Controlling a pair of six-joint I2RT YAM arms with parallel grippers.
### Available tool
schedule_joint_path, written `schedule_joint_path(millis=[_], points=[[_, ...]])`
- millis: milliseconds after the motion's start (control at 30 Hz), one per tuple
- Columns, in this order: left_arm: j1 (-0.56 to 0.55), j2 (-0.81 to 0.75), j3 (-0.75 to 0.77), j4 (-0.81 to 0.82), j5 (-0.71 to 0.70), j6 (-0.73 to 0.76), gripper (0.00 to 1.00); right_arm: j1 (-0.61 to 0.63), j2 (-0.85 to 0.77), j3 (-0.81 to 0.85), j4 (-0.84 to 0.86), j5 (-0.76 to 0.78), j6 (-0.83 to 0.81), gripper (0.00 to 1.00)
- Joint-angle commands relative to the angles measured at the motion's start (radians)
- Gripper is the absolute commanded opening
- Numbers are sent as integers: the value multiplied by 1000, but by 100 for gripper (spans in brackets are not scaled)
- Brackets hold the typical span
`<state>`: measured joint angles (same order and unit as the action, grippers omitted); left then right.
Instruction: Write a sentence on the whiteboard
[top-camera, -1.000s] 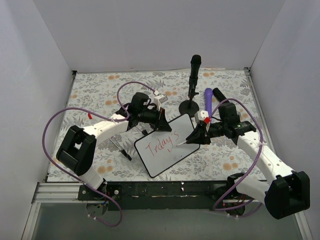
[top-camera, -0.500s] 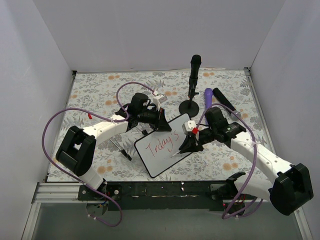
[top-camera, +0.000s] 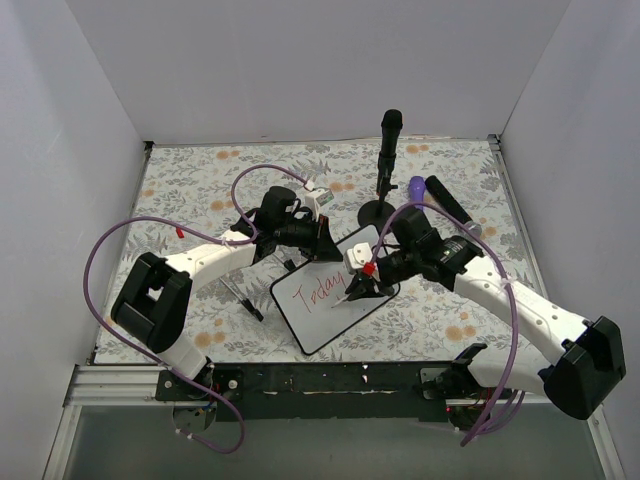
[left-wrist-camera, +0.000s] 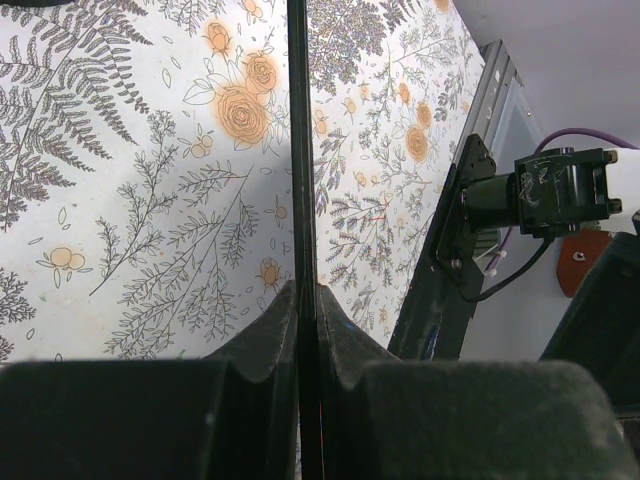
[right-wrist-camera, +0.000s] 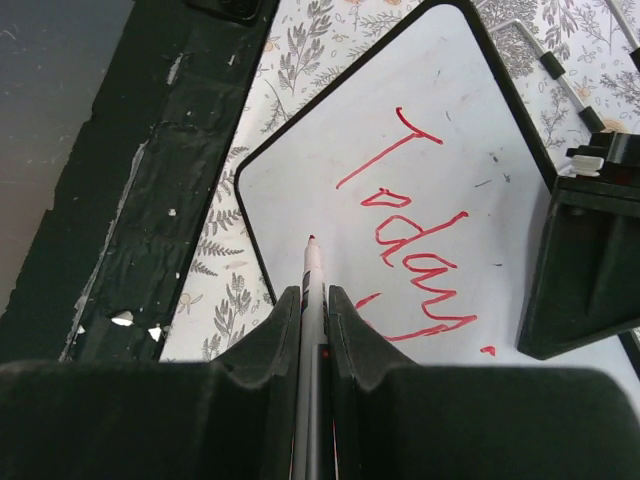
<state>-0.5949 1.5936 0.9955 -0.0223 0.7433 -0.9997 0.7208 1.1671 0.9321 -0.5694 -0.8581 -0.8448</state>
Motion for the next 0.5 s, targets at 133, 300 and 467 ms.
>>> schedule_joint_path(millis=[133,300,467], points=[[-5,-52,-17,107,-18,7,0,11,-11,-70,143,-1,84,1],[-2,-49,-12,102,-3,24,0,-47,-33,-50,161,27,93,1],[9,-41,0,67,14,59,0,-150,-41,-53,128,-116,62,1]])
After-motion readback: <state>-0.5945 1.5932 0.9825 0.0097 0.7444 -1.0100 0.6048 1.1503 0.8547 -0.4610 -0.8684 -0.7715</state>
